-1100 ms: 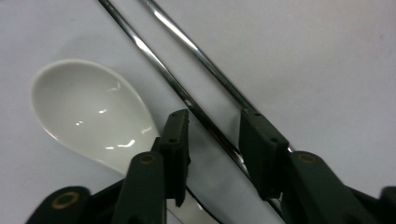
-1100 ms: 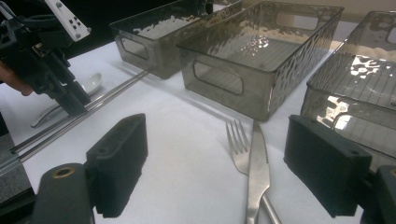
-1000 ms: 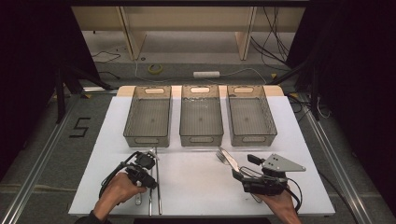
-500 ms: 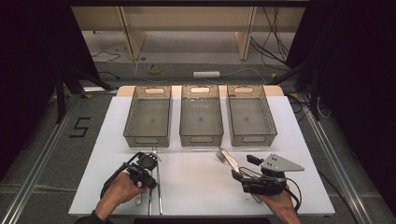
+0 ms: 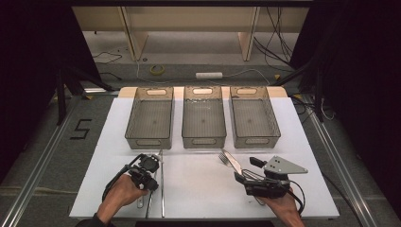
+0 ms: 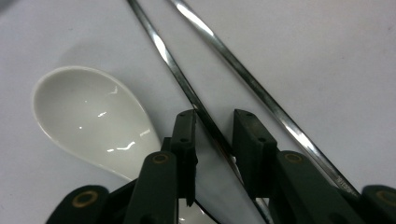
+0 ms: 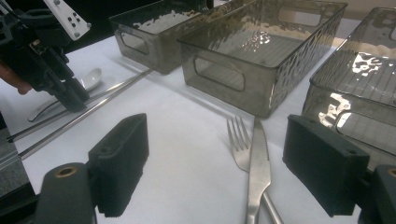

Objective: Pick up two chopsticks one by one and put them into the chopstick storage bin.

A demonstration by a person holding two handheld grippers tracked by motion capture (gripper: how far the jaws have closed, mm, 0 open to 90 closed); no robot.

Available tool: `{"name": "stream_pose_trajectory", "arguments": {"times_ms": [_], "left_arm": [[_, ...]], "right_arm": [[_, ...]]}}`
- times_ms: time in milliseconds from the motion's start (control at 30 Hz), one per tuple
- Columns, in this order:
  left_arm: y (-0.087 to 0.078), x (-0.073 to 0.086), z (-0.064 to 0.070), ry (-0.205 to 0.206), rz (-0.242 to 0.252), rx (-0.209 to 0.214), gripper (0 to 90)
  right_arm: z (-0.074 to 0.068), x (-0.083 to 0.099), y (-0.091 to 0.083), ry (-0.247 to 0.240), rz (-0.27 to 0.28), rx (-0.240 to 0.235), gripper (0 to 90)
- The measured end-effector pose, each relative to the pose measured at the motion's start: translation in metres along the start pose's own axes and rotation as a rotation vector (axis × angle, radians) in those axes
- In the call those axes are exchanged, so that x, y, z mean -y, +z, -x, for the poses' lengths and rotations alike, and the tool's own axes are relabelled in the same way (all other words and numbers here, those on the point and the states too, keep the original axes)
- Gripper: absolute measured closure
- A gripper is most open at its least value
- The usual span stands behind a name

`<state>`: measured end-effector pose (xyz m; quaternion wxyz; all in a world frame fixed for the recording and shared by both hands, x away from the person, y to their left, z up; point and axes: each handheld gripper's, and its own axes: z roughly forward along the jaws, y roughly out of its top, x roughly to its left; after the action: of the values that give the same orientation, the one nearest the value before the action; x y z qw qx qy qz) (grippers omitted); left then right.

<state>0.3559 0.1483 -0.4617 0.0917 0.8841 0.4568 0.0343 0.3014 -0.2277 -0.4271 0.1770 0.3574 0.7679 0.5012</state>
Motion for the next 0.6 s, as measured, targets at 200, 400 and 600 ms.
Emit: {"name": "stream_pose_trajectory", "arguments": {"times_ms": [200,400,600], "left_arm": [[0.0002,-0.0003,0.0011,-0.008,0.005,-0.001,72.1],[-0.0002,-0.0001,-0.0005,-0.026,0.005,0.005,73.8],[0.0,0.0007,0.0002,-0.039,0.016,0.001,75.1]], "right_arm": [[-0.0004,-0.0001,0.0007,-0.003,-0.001,-0.001,23.3],[-0.0005,-0.0002,0.001,-0.006,-0.003,-0.003,23.5],[-0.0008,-0.0002,0.0016,-0.008,-0.008,-0.006,23.5]]}}
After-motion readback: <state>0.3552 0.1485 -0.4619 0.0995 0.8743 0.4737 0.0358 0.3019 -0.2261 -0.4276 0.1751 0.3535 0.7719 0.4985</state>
